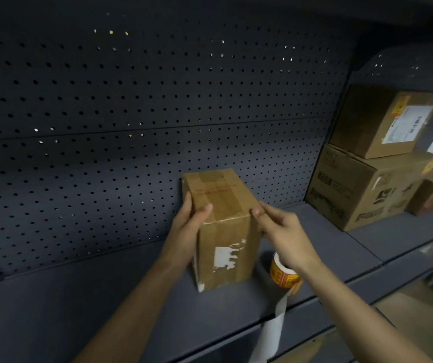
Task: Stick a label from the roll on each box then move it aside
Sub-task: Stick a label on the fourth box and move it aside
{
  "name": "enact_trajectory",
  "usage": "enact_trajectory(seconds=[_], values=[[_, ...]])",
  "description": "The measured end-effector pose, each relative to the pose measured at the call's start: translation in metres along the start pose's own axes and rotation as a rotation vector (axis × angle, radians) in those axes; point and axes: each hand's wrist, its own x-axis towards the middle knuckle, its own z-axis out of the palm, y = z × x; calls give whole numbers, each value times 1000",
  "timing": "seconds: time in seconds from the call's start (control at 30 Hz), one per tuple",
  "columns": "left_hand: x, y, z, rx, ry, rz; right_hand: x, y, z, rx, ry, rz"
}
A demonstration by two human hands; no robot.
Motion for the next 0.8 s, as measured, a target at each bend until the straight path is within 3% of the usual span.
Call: enact_trajectory(seconds=[0.17, 0.3, 0.47, 0.63, 0.8], values=[[15, 5, -8, 11, 6, -18, -25, 8, 19, -135, 24, -84], [20, 8, -13, 46, -8, -11, -19, 9, 15, -56, 112, -64], [5, 9, -9, 155, 174, 34, 21, 8, -5, 57, 252, -17], [-30, -6, 1, 225, 239, 23, 79, 11, -12, 159, 206, 102], [-53, -12, 22, 111, 228, -2, 124, 18, -2, 217, 112, 166]])
